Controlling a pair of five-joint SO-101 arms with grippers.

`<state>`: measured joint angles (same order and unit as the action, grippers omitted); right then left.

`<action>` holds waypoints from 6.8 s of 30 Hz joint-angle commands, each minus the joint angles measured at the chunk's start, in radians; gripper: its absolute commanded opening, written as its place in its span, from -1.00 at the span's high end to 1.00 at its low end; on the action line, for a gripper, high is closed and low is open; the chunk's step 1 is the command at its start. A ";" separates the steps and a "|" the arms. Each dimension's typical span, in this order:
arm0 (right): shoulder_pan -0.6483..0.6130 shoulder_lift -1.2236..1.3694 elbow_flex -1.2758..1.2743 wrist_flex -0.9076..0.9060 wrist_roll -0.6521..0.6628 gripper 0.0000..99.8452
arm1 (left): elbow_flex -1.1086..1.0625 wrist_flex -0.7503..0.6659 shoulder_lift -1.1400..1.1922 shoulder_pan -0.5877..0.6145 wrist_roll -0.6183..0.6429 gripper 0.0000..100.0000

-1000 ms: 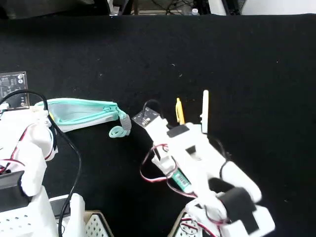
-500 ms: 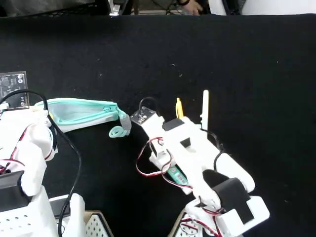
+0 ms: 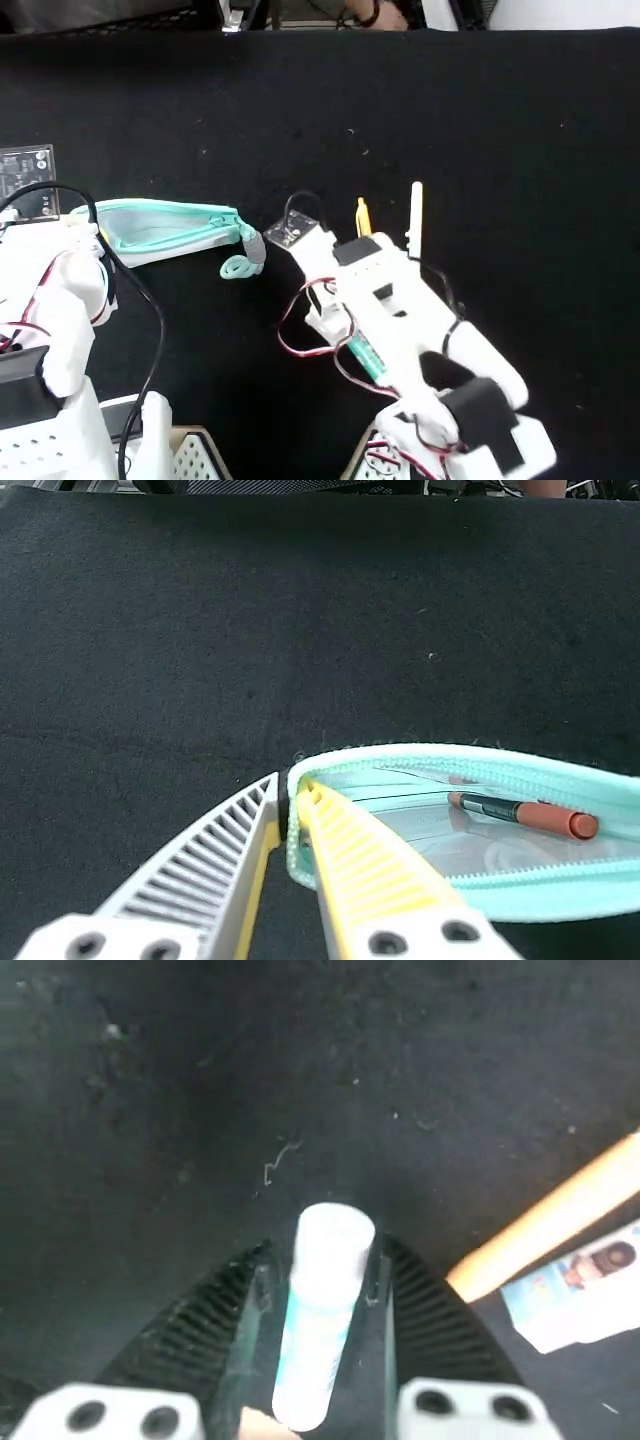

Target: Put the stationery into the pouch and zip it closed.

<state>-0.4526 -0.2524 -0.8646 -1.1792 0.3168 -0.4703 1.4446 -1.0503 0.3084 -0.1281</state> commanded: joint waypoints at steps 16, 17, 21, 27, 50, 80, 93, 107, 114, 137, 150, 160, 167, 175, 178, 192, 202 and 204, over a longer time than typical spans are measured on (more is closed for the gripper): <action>-0.034 0.059 -0.038 0.123 0.005 0.69 | -0.038 0.000 0.017 0.007 -0.012 0.94; -0.034 0.076 -0.035 0.123 0.005 0.69 | -0.038 0.000 0.017 0.007 -0.012 0.94; -0.032 0.120 -0.016 0.123 0.005 0.79 | -0.038 0.000 0.017 0.007 -0.012 0.94; -0.031 0.081 -0.016 0.114 0.005 0.98 | -0.038 0.000 0.017 0.007 -0.012 0.94; -0.304 -0.920 0.338 0.276 -0.003 0.98 | -0.111 -0.035 0.017 -0.110 -0.012 0.94; -0.488 -0.742 -0.022 1.016 -0.003 0.98 | -0.150 -0.028 0.006 -0.114 -0.008 0.94; -0.462 -0.751 -0.229 1.034 -0.002 0.98 | -0.150 -0.031 0.006 -0.113 -0.008 0.94; -0.463 -0.750 0.216 0.493 -0.051 0.62 | -0.150 -0.032 0.006 -0.113 -0.008 0.94; -0.161 -0.825 0.424 0.315 -0.055 0.69 | -0.150 -0.032 0.006 -0.113 -0.008 0.94; 0.310 0.487 0.875 -0.094 -0.060 0.60 | -0.150 -0.034 0.015 -0.114 -0.012 0.94; 0.313 1.187 1.842 -0.542 -0.060 0.60 | -0.151 -0.035 0.012 -0.114 -0.014 0.94; 0.348 1.540 2.256 -0.588 -0.060 0.96 | -0.151 -0.035 0.014 -0.114 -0.014 0.94; 0.413 1.481 2.242 -0.589 -0.060 0.98 | -0.151 -0.035 0.015 -0.114 -0.014 0.94; 0.393 1.227 1.956 -0.589 -0.058 0.98 | -0.151 -0.035 0.015 -0.114 -0.014 0.94; 0.354 1.084 1.755 -0.586 -0.058 0.98 | -0.151 -0.035 0.015 -0.114 -0.014 0.94; 0.181 0.272 0.380 0.052 -0.071 0.97 | -0.151 -0.037 0.015 -0.114 -0.014 0.94; 0.120 0.058 0.081 0.052 0.020 0.66 | -0.166 -0.060 0.015 -0.114 -0.014 0.94; 0.120 0.056 0.056 0.058 0.035 0.56 | -0.194 -0.086 0.011 -0.114 -0.014 0.94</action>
<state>-0.3207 -0.1573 -0.7910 -1.1178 0.3261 -0.5654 1.3694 -1.0610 0.2133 -0.1327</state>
